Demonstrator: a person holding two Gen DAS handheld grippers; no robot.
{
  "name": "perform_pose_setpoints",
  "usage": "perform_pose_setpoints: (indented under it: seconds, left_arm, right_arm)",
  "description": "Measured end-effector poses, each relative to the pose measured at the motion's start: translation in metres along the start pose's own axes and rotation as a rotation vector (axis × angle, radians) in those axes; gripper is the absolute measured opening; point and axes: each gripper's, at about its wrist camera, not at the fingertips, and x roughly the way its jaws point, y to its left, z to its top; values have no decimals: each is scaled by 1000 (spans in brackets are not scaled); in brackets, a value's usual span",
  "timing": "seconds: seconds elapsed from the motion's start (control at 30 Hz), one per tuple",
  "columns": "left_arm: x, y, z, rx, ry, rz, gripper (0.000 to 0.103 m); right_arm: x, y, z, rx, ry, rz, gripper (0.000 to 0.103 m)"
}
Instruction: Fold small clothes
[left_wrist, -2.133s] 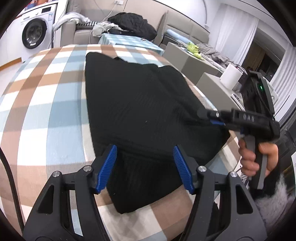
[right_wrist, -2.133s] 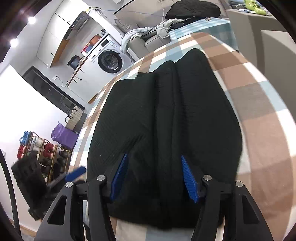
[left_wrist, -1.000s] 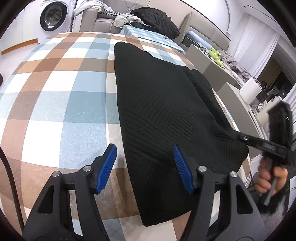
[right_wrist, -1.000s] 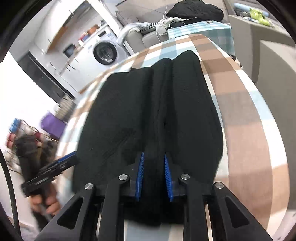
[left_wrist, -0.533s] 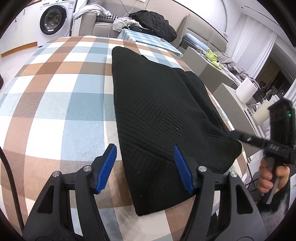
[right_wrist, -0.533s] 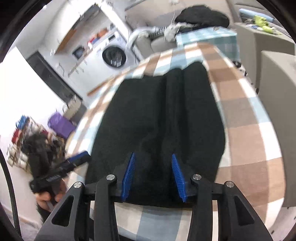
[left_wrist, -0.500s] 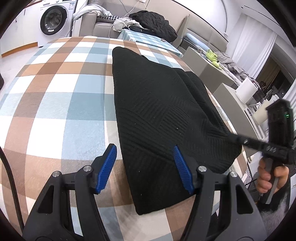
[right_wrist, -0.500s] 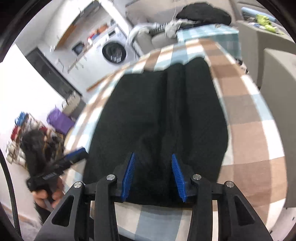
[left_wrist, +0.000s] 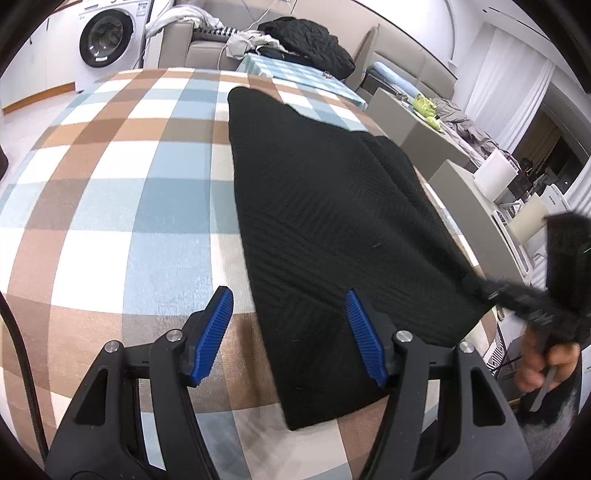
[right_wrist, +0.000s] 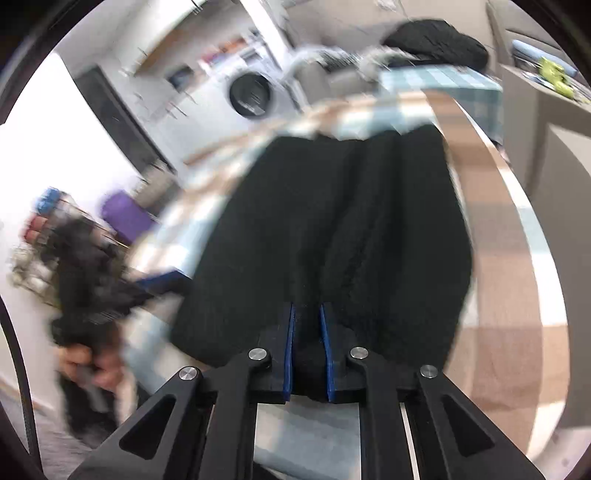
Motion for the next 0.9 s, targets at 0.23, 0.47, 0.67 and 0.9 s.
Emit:
perform_pose_setpoints:
  seconds: [0.23, 0.47, 0.67, 0.9]
  left_arm:
    - [6, 0, -2, 12, 21, -3, 61]
    - [10, 1, 5, 7, 17, -3, 61]
    - [9, 4, 10, 8, 16, 12, 61]
    - [8, 11, 12, -8, 11, 17, 61]
  right_arm:
    - [-5, -14, 4, 52, -7, 5, 45]
    - [19, -47, 45, 127, -48, 8, 46]
    - [62, -49, 84, 105, 4, 101, 45]
    - [81, -37, 107, 0, 10, 54, 12]
